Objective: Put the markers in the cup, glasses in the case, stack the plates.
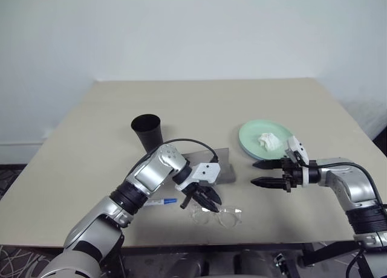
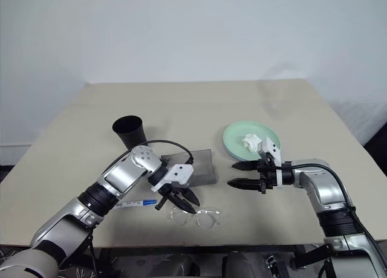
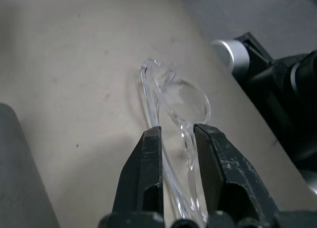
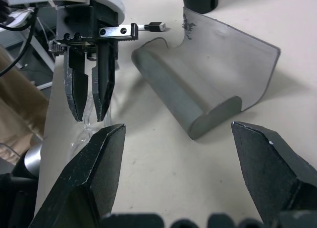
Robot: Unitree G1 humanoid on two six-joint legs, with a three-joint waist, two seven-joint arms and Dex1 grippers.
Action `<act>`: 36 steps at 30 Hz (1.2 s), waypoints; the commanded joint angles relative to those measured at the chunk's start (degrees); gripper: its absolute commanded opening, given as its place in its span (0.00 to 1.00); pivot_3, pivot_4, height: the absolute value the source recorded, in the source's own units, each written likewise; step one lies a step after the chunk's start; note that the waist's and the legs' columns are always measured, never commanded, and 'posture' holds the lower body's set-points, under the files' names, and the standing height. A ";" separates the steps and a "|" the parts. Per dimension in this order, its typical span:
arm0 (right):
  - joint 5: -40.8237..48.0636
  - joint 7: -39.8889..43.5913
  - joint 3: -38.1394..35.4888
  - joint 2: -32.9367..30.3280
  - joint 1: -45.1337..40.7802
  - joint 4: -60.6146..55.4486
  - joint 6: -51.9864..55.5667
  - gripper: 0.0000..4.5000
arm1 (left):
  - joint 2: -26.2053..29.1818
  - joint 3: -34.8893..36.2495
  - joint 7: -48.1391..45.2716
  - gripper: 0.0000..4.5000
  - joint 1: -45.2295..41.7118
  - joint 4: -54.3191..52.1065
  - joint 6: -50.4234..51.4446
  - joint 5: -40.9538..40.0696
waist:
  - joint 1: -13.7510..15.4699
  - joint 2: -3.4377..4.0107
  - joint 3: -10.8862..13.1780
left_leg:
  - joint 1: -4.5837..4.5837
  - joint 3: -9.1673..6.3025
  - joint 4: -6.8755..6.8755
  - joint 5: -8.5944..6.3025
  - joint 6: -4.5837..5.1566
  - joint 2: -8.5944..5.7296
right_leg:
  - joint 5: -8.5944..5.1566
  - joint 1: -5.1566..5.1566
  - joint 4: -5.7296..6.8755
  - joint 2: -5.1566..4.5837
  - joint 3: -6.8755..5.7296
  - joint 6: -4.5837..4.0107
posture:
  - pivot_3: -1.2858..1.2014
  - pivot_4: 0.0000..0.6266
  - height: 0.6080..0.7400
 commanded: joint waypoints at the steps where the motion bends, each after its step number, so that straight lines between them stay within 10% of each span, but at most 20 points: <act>1: 1.33 -0.48 -1.04 -0.23 -0.64 -1.64 -0.16 0.82 | -0.64 0.10 -0.47 0.21 -1.13 0.66 -0.99 0.58 | 0.00 0.00 0.00 | 0.00 0.00 0.00 0.00 0.00 0.00 | 0.00 0.00 0.00 0.00 0.00 0.00 | 0.52 0.00 1.00; 14: 1.14 -1.76 -0.95 0.09 0.17 -1.33 -0.46 0.82 | -2.29 -1.18 -1.96 0.21 -1.68 2.86 -1.36 2.25 | 0.00 -0.02 0.00 | 0.00 0.00 0.03 0.05 0.09 0.00 | 0.00 0.02 0.00 0.00 -0.01 0.01 | 0.52 0.00 1.00; 18: 1.09 -2.35 -1.23 0.05 0.18 -0.97 -0.75 0.82 | -2.47 -1.07 -2.45 0.00 -1.75 3.13 -1.40 2.56 | 0.00 -0.01 0.00 | 0.00 0.00 0.04 0.05 0.09 0.00 | 0.01 0.03 0.00 -0.01 0.00 0.01 | 0.52 0.00 1.00; 36: -2.82 -8.99 -2.40 2.05 -5.90 10.50 -7.70 0.82 | -0.90 11.75 -3.16 0.00 -6.25 -0.12 5.35 -7.79 | -0.13 -0.05 0.02 | -0.02 0.02 0.17 0.05 0.09 0.00 | 0.09 0.03 0.01 0.00 -0.03 0.13 | 0.52 0.00 1.00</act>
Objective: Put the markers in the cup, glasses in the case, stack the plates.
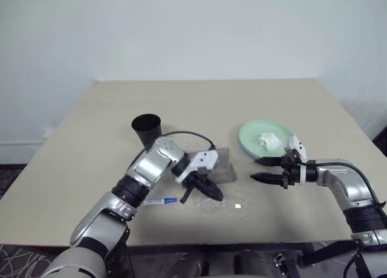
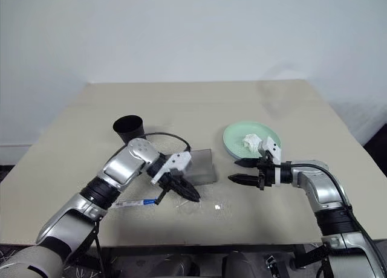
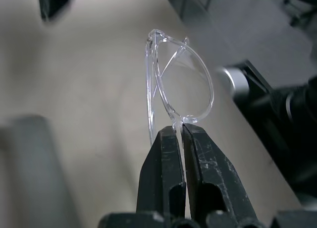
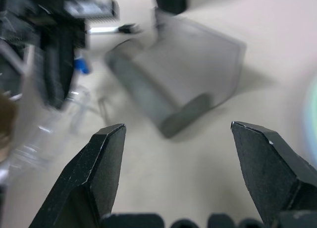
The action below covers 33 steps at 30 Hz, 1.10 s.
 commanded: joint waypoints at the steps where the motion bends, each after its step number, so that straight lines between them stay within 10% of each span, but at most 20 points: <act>1: -2.24 -4.01 -2.76 0.97 -5.32 7.21 -4.98 0.82 | 1.21 5.36 0.21 0.00 -3.08 -2.13 1.18 -3.53 | -0.14 0.00 0.00 | 0.03 0.02 0.00 0.00 -0.01 0.00 | 0.00 0.01 0.01 0.00 0.01 0.00 | 0.52 0.00 1.00; 17: -3.38 -4.22 -3.57 1.41 -8.57 13.86 -9.57 0.82 | 1.35 3.81 14.03 0.00 -12.07 23.61 -21.88 14.21 | 0.01 0.00 -0.01 | -0.03 0.03 -0.07 0.00 -0.02 -0.01 | 0.12 -0.09 -0.03 0.00 0.01 -0.09 | 0.52 0.00 1.00; 33: -2.45 -5.91 -4.36 1.92 -5.67 8.34 -7.55 0.82 | -4.45 1.51 13.53 0.00 -11.83 28.93 -22.92 18.89 | -0.21 0.00 -0.01 | -0.03 0.03 -0.03 0.06 0.08 -0.01 | 0.12 -0.07 0.00 0.00 0.01 0.03 | 0.52 0.00 1.00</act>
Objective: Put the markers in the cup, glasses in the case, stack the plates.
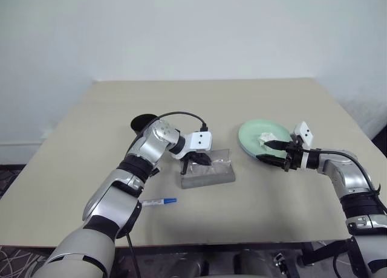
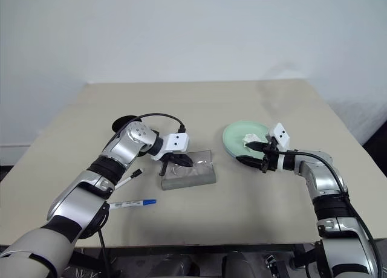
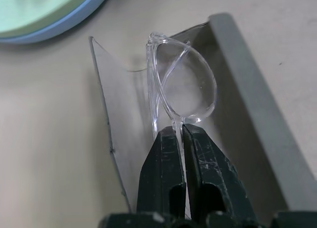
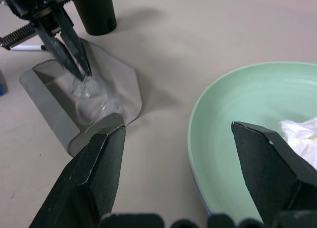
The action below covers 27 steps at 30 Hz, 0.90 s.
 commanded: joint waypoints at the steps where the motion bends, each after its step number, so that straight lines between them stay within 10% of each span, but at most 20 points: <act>1: 0.93 -0.44 -1.48 0.19 -0.20 -2.51 0.03 0.82 | 0.09 0.22 -1.42 0.05 -0.71 -1.83 1.08 0.07 | -0.05 0.00 0.00 | 0.00 0.00 0.00 0.00 0.01 0.00 | 0.00 0.00 0.00 0.00 0.00 0.00 | 0.52 0.00 1.00; 7: 0.83 -0.49 -1.22 0.54 -0.36 -2.56 0.26 0.82 | 0.09 1.60 -1.19 0.45 -0.81 -3.08 1.83 -0.73 | -0.06 0.00 0.00 | -0.01 0.00 0.02 0.02 0.03 0.00 | 0.01 0.00 0.00 0.00 0.00 0.01 | 0.52 0.00 1.00; 16: 0.57 -0.29 -1.07 1.10 -0.88 -1.93 0.00 0.82 | -2.09 8.15 6.68 0.45 -7.14 -0.26 2.76 -3.73 | -0.04 -0.05 0.03 | -0.04 -0.03 0.07 0.02 0.02 0.00 | 0.03 0.00 0.00 0.00 -0.03 0.03 | 0.52 0.00 1.00; 23: 2.67 1.39 -1.86 1.03 -0.84 -4.44 1.62 0.82 | -2.04 5.08 20.03 0.01 -11.14 11.11 -2.61 4.86 | -0.23 -0.03 0.02 | 0.01 0.01 0.04 0.00 0.00 0.00 | 0.07 0.01 -0.01 0.00 -0.01 0.10 | 0.52 0.00 1.00; 27: 5.08 3.73 -2.05 -0.09 -0.05 -9.15 4.45 0.82 | -2.83 2.82 22.17 0.01 -11.11 15.52 -5.73 8.37 | -0.07 -0.04 0.02 | -0.04 0.00 0.05 0.01 0.02 0.00 | 0.07 -0.02 -0.01 0.00 -0.03 0.10 | 0.52 0.00 1.00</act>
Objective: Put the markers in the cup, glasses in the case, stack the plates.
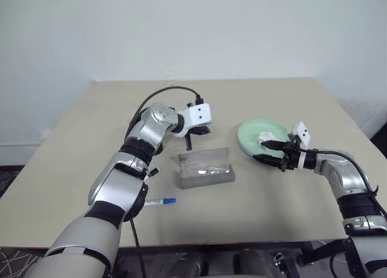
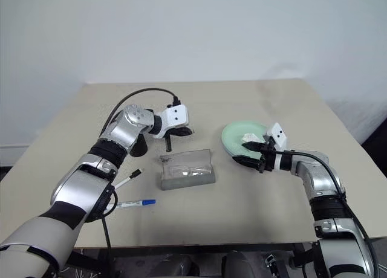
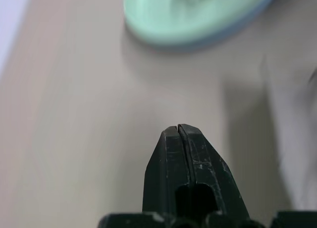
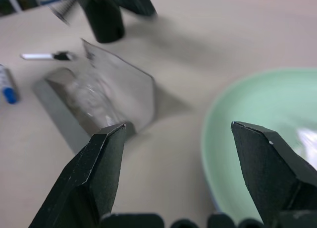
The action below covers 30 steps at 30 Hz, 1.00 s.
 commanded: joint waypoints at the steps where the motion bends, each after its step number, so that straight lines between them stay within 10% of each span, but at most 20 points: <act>1: 3.13 2.08 -1.70 -1.42 -0.15 -6.06 1.99 0.82 | -0.67 -1.07 2.20 0.01 -1.78 2.15 -3.11 2.42 | 0.03 -0.01 0.00 | -0.02 0.00 0.01 0.00 0.00 0.00 | 0.00 0.00 -0.01 -0.01 0.00 0.01 | 0.52 0.00 1.00; 10: 3.04 1.24 -1.89 -1.87 -0.08 -7.78 1.96 0.82 | -1.57 0.17 -9.49 0.01 1.88 1.55 -3.63 -0.50 | 0.27 -0.04 0.00 | -0.04 0.02 0.05 -0.04 0.00 -0.05 | 0.04 0.01 -0.03 -0.06 -0.03 0.08 | 0.52 0.00 1.00; 30: 2.37 -0.01 -1.28 -0.74 -0.81 -5.63 0.13 0.82 | 12.97 2.39 -30.02 0.01 20.18 -38.62 8.98 -10.73 | 0.04 -0.02 -0.01 | 0.03 0.02 0.07 -0.08 -0.10 -0.02 | 0.06 0.06 0.00 -0.02 0.00 0.04 | 0.52 0.00 1.00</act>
